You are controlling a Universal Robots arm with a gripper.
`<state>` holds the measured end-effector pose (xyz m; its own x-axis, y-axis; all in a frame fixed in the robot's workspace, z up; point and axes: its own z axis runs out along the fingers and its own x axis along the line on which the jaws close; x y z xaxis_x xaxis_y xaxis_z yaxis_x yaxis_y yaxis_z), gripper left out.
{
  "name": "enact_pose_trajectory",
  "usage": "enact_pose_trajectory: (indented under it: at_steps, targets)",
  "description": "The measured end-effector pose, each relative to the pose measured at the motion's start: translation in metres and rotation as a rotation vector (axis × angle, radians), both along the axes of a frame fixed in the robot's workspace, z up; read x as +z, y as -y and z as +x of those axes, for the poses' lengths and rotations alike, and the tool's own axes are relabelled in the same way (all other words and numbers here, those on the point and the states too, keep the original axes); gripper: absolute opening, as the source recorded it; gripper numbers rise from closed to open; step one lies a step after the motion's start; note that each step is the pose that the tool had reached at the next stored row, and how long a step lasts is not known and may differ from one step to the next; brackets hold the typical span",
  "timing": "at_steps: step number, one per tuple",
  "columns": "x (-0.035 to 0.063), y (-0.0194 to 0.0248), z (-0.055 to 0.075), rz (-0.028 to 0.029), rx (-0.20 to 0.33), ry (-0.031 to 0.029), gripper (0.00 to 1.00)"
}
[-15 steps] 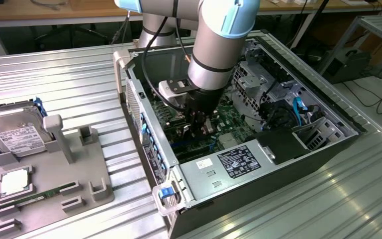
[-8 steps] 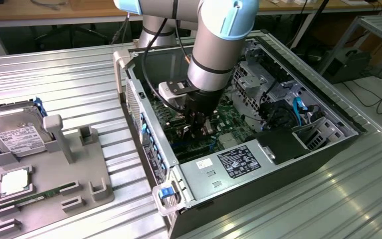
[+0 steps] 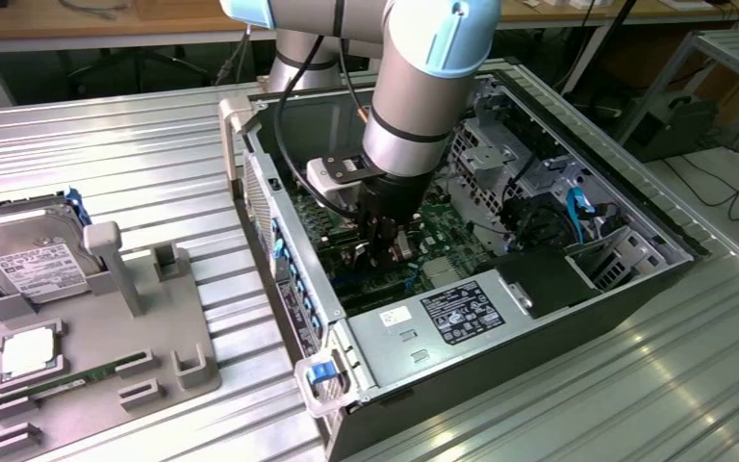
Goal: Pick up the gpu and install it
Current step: 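Insert the gpu into the slot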
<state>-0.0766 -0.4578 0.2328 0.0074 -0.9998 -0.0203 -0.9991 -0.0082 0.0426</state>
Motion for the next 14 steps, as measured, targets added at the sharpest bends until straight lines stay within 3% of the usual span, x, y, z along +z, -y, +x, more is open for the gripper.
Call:
enact_pose_trajectory:
  at_steps: [14]
  targets:
    - [0.0046, -0.0002, 0.0007, 0.0000, 0.000, 0.0000, 0.28]
